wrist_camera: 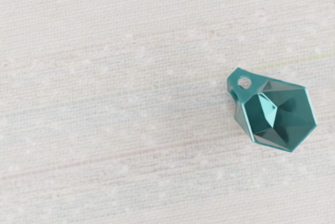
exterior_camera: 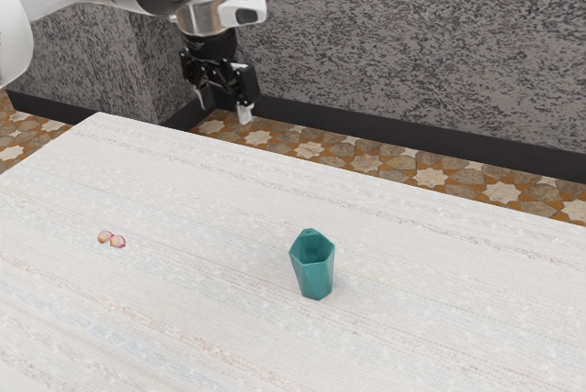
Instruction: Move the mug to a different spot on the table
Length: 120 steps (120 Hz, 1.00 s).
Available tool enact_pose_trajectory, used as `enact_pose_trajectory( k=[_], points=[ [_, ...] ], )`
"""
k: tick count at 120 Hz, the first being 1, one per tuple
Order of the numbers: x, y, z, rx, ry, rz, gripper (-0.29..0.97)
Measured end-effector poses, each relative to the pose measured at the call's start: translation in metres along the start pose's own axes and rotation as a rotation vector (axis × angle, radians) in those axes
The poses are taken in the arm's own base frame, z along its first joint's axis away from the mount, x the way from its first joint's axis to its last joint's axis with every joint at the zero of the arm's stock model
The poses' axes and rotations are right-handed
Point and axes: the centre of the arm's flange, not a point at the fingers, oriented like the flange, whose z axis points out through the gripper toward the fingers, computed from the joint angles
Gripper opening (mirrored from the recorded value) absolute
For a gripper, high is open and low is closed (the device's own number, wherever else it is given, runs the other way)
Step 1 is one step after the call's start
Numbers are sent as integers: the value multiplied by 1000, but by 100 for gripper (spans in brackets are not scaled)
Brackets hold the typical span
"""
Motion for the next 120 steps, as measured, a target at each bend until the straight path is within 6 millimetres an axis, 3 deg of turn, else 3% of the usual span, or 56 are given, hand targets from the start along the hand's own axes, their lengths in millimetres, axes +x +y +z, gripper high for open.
enact_pose_trajectory(
  k=[16, 41, 53, 63, 94, 120],
  points=[
    [7, 7, 27, -4, -21, 18, 68],
    [83, 35, 136, -21, -63, -61, 68],
    [99, 44, 190, -55, -105, -154, 68],
    [105, 47, 223, -73, -124, -226, 68],
    [107, 48, 281, -117, -163, -470, 68],
    [108, 53, 294, -140, -184, -655, 68]
  ],
)
